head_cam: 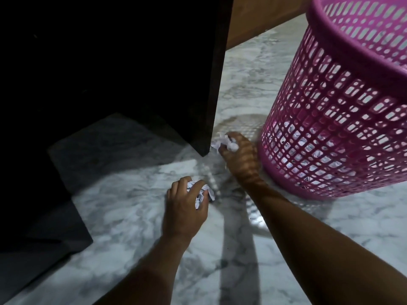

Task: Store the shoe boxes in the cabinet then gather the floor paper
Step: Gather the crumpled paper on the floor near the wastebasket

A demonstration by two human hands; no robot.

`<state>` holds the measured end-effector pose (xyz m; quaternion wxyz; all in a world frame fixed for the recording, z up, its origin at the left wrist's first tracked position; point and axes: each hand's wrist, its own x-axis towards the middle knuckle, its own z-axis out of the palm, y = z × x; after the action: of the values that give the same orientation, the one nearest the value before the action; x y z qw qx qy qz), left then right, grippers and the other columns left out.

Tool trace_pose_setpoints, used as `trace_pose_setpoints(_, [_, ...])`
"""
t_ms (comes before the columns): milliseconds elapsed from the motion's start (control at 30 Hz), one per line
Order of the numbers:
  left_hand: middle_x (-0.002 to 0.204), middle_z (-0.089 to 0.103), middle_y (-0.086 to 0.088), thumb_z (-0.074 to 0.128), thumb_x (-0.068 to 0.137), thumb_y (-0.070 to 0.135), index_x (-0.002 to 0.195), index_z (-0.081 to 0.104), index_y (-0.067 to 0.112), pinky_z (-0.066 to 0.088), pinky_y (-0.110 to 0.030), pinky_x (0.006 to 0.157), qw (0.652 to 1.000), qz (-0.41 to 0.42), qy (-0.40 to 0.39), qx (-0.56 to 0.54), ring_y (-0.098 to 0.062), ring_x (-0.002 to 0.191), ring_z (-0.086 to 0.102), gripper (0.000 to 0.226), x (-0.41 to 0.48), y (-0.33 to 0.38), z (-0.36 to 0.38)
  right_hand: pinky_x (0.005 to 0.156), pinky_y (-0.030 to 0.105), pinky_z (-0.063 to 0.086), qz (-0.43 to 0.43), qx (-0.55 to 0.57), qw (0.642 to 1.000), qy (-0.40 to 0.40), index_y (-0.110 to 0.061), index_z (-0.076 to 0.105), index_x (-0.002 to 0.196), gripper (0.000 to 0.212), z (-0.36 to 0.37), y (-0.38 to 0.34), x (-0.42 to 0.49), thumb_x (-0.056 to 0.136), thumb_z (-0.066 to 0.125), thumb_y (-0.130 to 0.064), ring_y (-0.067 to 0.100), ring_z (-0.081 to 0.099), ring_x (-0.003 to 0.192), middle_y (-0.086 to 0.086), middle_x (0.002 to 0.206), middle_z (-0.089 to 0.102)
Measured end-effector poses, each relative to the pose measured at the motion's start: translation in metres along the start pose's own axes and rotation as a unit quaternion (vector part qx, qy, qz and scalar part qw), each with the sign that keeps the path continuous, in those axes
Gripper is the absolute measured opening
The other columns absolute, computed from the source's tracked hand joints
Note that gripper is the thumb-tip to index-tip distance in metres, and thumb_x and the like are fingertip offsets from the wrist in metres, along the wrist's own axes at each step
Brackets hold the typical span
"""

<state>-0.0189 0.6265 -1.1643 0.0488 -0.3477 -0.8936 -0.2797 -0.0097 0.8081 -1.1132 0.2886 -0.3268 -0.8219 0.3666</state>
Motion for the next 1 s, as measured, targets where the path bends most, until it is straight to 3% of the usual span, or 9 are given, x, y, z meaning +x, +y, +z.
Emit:
trace_pose_setpoints(167, [0.108,0.059,0.0,0.051,0.08,0.034,0.105,0.067,0.029,0.048,-0.036,0.08,1.0,-0.001,-0.004,-0.007,-0.024,0.097,0.056,0.03,0.0,0.0,-0.001,0.087,0.03,0.045,-0.017,-0.143,0.98,-0.138,-0.012,0.067,0.114,0.032,0.012,0.001,0.02,0.085,0.07,-0.026,0.025,0.061,0.102,0.01,0.108,0.065])
trace_pose_setpoints(333, [0.1,0.059,0.0,0.06,0.081,0.032,0.097,0.068,0.027,0.047,-0.038,0.074,1.0,0.005,0.019,-0.001,-0.024,0.089,0.056,0.019,0.001,0.001,0.001,0.09,0.03,0.042,-0.045,-0.162,0.978,-0.124,-0.002,0.062,0.121,0.035,0.015,0.0,0.002,0.09,0.062,-0.019,0.032,0.062,0.105,0.018,0.111,0.067])
trace_pose_setpoints(433, [0.09,0.058,0.0,0.062,0.079,0.032,0.089,0.068,0.024,0.047,-0.04,0.068,0.999,0.004,0.029,0.015,-0.025,0.08,0.054,0.014,0.002,0.0,0.002,0.097,0.03,0.04,-0.007,-0.156,0.981,-0.112,-0.002,0.061,0.127,0.043,0.009,0.0,-0.012,0.088,0.067,-0.019,0.031,0.06,0.114,0.017,0.12,0.066])
trace_pose_setpoints(533, [0.081,0.056,-0.004,0.062,0.078,0.029,0.083,0.067,0.019,0.049,-0.04,0.064,0.999,0.021,0.045,0.013,-0.028,0.073,0.052,0.013,0.004,-0.002,0.003,0.079,0.033,0.05,0.015,-0.137,0.985,-0.104,-0.006,0.067,0.105,0.024,-0.001,0.001,-0.025,0.085,0.067,-0.019,0.031,0.067,0.092,0.013,0.097,0.07])
trace_pose_setpoints(633, [0.079,0.056,-0.006,0.059,0.077,0.037,0.085,0.067,0.019,0.05,-0.039,0.064,1.0,0.021,0.003,-0.01,-0.029,0.075,0.052,0.021,0.009,-0.003,-0.001,0.083,0.025,0.043,0.111,-0.107,0.975,-0.158,-0.009,0.063,0.118,0.032,-0.016,-0.001,-0.037,0.089,0.066,-0.024,0.031,0.062,0.105,0.013,0.112,0.067])
trace_pose_setpoints(733, [0.083,0.059,-0.004,0.065,0.072,0.04,0.088,0.061,0.023,0.05,-0.039,0.067,0.997,-0.016,-0.064,-0.037,-0.028,0.081,0.052,0.024,0.014,-0.001,-0.01,0.081,0.02,0.036,0.165,-0.056,0.973,-0.149,-0.006,0.06,0.124,0.039,-0.032,-0.002,-0.048,0.09,0.067,-0.025,0.03,0.059,0.111,0.013,0.116,0.064])
trace_pose_setpoints(867, [0.078,0.06,0.001,0.066,0.065,0.039,0.078,0.053,0.029,0.051,-0.039,0.066,0.983,-0.088,-0.124,-0.107,-0.026,0.079,0.056,0.021,0.024,0.0,-0.015,0.07,0.022,0.04,0.135,-0.1,0.985,-0.038,-0.016,0.063,0.096,0.019,-0.043,-0.023,-0.054,0.085,0.071,-0.028,0.015,0.063,0.082,-0.006,0.08,0.06])
trace_pose_setpoints(933, [0.07,0.061,0.004,0.067,0.062,0.037,0.074,0.053,0.025,0.052,-0.036,0.062,0.967,-0.153,-0.126,-0.159,-0.024,0.072,0.06,0.022,0.028,0.006,-0.021,0.066,0.018,0.035,0.151,-0.094,0.984,-0.032,-0.025,0.056,0.088,0.016,-0.05,-0.041,-0.053,0.084,0.07,-0.032,0.003,0.049,0.068,-0.015,0.068,0.048])
trace_pose_setpoints(1000, [0.064,0.06,0.002,0.073,0.064,0.025,0.073,0.057,0.018,0.048,-0.031,0.057,0.947,-0.213,-0.133,-0.202,-0.023,0.064,0.059,0.02,0.03,0.012,-0.027,0.06,0.02,0.037,0.117,-0.042,0.991,-0.045,-0.023,0.056,0.076,0.015,-0.058,-0.055,-0.051,0.082,0.068,-0.031,0.002,0.05,0.057,-0.013,0.06,0.051])
